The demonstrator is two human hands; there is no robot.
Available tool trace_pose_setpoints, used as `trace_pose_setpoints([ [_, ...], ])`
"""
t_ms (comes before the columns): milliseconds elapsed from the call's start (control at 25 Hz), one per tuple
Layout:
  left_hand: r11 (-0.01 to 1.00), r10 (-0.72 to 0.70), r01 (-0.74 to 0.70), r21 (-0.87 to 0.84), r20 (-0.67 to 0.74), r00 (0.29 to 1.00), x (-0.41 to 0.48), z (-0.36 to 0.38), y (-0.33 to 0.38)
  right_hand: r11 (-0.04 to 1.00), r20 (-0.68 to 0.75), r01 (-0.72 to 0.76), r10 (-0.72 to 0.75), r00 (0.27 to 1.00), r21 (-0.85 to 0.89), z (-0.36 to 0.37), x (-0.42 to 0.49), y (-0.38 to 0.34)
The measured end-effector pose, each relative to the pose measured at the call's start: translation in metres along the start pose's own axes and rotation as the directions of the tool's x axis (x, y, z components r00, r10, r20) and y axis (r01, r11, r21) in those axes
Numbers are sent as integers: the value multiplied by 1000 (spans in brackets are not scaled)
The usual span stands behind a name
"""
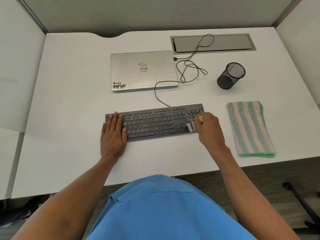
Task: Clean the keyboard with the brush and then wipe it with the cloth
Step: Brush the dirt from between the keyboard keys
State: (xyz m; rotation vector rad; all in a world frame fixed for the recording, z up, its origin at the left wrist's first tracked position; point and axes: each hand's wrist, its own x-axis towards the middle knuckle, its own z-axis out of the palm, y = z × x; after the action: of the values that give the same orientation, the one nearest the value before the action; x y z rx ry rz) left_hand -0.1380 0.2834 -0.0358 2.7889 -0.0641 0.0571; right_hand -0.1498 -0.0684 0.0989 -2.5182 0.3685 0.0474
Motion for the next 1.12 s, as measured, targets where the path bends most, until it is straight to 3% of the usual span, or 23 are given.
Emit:
trace_pose_setpoints([
  [400, 1000, 1, -1, -2, 6, 1000, 0, 1, -1, 999, 29, -6, 7, 1000, -41, 5, -9, 7],
  [960, 1000, 2, -2, -1, 1, 1000, 1, 1, -1, 999, -2, 42, -42, 999, 33, 0, -11, 1],
  [1120, 1000, 7, -7, -1, -3, 1000, 0, 1, 0, 1000, 21, 17, -16, 1000, -22, 0, -10, 1],
])
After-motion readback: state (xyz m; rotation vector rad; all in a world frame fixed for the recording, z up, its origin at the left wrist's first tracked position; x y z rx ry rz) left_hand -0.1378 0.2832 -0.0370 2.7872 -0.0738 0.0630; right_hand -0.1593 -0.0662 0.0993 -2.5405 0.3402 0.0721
